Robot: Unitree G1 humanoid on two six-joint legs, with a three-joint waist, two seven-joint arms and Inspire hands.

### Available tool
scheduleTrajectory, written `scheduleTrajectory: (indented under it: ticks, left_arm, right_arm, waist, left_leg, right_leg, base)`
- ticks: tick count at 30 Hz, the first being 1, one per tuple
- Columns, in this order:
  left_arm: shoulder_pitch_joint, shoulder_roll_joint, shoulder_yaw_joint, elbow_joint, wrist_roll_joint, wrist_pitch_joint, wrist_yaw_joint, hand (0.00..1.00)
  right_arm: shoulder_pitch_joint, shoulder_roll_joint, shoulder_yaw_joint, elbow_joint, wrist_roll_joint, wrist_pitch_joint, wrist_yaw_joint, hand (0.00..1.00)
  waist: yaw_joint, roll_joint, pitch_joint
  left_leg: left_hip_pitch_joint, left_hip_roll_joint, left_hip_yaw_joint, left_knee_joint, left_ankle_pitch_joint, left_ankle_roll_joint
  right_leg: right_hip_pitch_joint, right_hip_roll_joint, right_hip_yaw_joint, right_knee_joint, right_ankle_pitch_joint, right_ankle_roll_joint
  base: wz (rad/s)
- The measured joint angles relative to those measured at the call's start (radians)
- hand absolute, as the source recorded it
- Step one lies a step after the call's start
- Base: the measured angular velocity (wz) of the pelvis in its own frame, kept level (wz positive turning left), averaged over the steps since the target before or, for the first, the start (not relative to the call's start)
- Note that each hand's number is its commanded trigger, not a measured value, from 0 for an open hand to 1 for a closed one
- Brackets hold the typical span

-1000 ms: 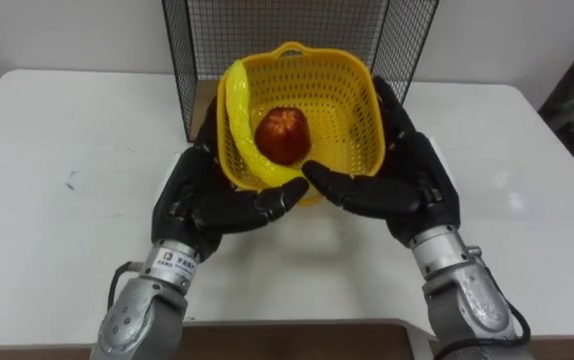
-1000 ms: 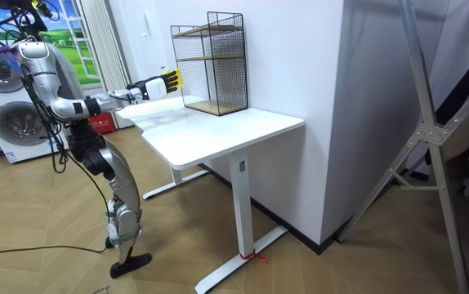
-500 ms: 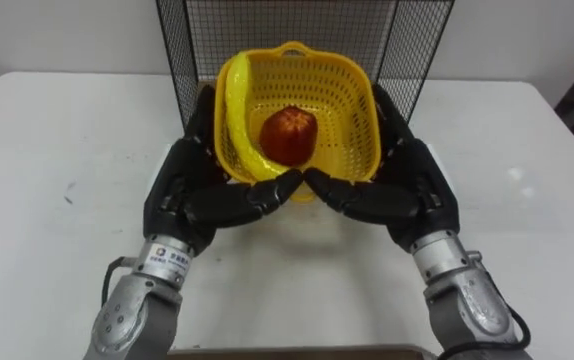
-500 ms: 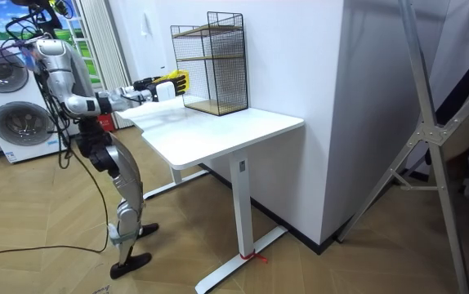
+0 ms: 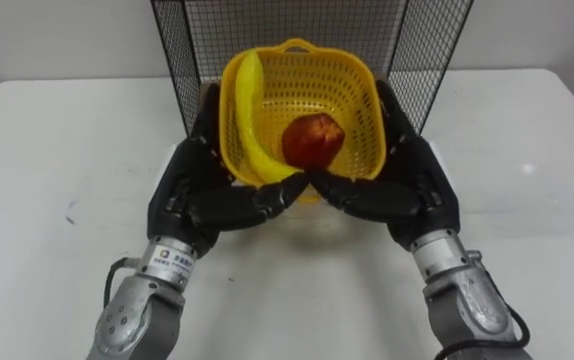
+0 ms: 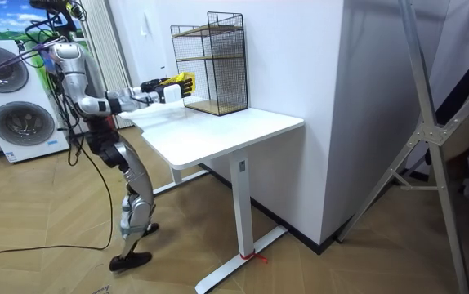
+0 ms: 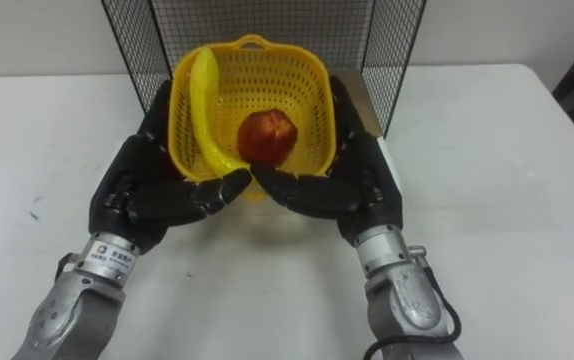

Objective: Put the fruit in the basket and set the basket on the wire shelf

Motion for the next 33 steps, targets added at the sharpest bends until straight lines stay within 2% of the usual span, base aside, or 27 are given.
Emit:
scheduleTrajectory:
  ticks: [2, 5, 6, 7, 8, 10, 15, 19, 23, 25, 27, 33]
  left_arm:
    - [0.000, -0.002, -0.003, 0.000, 0.001, 0.000, 0.000, 0.00]
    - [-0.001, -0.002, 0.000, 0.001, 0.019, 0.000, 0.000, 0.00]
    - [-0.001, -0.003, 0.001, 0.001, 0.020, 0.000, 0.000, 0.00]
    - [-0.002, -0.007, 0.001, 0.003, 0.020, 0.001, 0.000, 0.00]
    - [-0.003, -0.013, 0.002, 0.008, 0.020, 0.002, 0.001, 0.00]
    - [-0.018, -0.014, 0.002, 0.008, 0.021, 0.003, 0.001, 0.00]
    - [-0.059, -0.017, 0.007, 0.010, 0.025, 0.006, 0.001, 0.00]
    - [-0.083, -0.026, 0.015, 0.052, 0.096, 0.008, 0.001, 0.00]
    - [-0.127, -0.031, 0.026, 0.122, 0.107, 0.030, 0.001, 0.00]
    - [-0.162, -0.037, 0.035, 0.172, 0.106, 0.035, 0.001, 0.00]
    - [-0.214, -0.047, 0.044, 0.245, 0.107, 0.057, 0.005, 0.00]
    - [-0.324, -0.050, 0.044, 0.338, 0.105, 0.093, 0.031, 0.00]
  right_arm:
    - [-0.001, 0.001, -0.004, 0.026, 0.001, 0.000, 0.000, 0.00]
    - [-0.003, 0.000, -0.004, 0.060, 0.002, 0.005, -0.002, 0.00]
    - [-0.003, 0.000, -0.004, 0.071, 0.001, 0.009, -0.005, 0.00]
    - [-0.003, -0.002, -0.005, 0.072, 0.000, 0.015, -0.007, 0.00]
    - [-0.004, -0.006, -0.004, 0.072, -0.003, 0.027, -0.014, 0.00]
    - [-0.011, -0.007, -0.005, 0.072, -0.001, 0.027, -0.019, 0.00]
    - [-0.044, -0.010, -0.012, 0.072, 0.051, 0.027, -0.033, 0.00]
    - [-0.062, -0.001, -0.011, 0.089, 0.063, 0.027, -0.035, 0.00]
    - [-0.120, 0.001, -0.007, 0.152, 0.065, 0.037, -0.040, 0.00]
    - [-0.137, 0.000, -0.011, 0.153, 0.058, 0.040, -0.053, 0.00]
    - [-0.176, 0.002, -0.011, 0.161, 0.037, 0.053, -0.072, 0.00]
    - [-0.278, 0.004, -0.011, 0.237, 0.047, 0.089, -0.123, 0.00]
  waist:
    - [-0.001, 0.007, -0.0006]
    - [-0.001, 0.021, 0.0041]
    - [-0.005, 0.018, 0.0023]
    - [-0.008, 0.021, 0.0019]
    - [-0.010, 0.032, -0.0059]
    - [-0.011, 0.036, -0.0065]
    - [-0.009, 0.038, -0.0066]
    - [0.002, 0.043, -0.0051]
    - [-0.001, 0.045, -0.0047]
    - [-0.002, 0.046, -0.0047]
    - [-0.002, 0.050, -0.0031]
    - [-0.005, 0.052, -0.0033]
  left_leg:
    - [0.010, 0.003, -0.007, -0.006, -0.004, 0.007]
    - [0.011, 0.004, -0.013, -0.016, -0.002, 0.013]
    - [0.012, -0.001, -0.012, -0.015, -0.002, 0.014]
    - [0.014, -0.002, -0.014, -0.013, -0.003, 0.014]
    - [0.019, 0.000, -0.020, -0.017, -0.003, 0.013]
    - [0.023, 0.004, -0.031, -0.029, 0.000, 0.008]
    - [0.034, 0.035, -0.034, -0.047, 0.000, -0.001]
    - [0.059, 0.045, -0.029, -0.074, 0.006, -0.006]
    - [0.078, 0.054, -0.026, -0.098, 0.011, -0.010]
    - [0.079, 0.056, -0.026, -0.104, 0.014, -0.012]
    - [0.092, 0.058, -0.026, -0.113, 0.017, -0.014]
    - [0.112, 0.059, -0.025, -0.127, 0.018, -0.015]
  right_leg:
    - [0.003, 0.007, -0.001, -0.012, 0.012, 0.007]
    - [-0.015, 0.024, 0.003, -0.133, -0.017, 0.001]
    - [-0.033, 0.027, 0.000, -0.198, 0.005, -0.006]
    - [-0.035, 0.033, -0.002, -0.204, 0.008, -0.013]
    - [-0.024, 0.042, 0.001, -0.225, 0.019, -0.019]
    - [-0.001, 0.050, -0.003, -0.252, 0.027, -0.022]
    - [0.040, 0.084, -0.020, -0.323, 0.067, -0.033]
    - [0.074, 0.099, -0.011, -0.377, 0.092, -0.034]
    - [0.102, 0.112, -0.002, -0.429, 0.113, -0.037]
    - [0.109, 0.114, -0.004, -0.448, 0.120, -0.039]
    - [0.127, 0.118, -0.002, -0.478, 0.131, -0.040]
    - [0.145, 0.119, 0.000, -0.503, 0.135, -0.041]
  base:
    - [-0.07]
    - [-0.03]
    - [0.15]
    - [0.12]
    - [0.08]
    - [0.09]
    - [0.00]
    - [-0.08]
    - [-0.05]
    - [0.00]
    - [-0.02]
    - [-0.01]
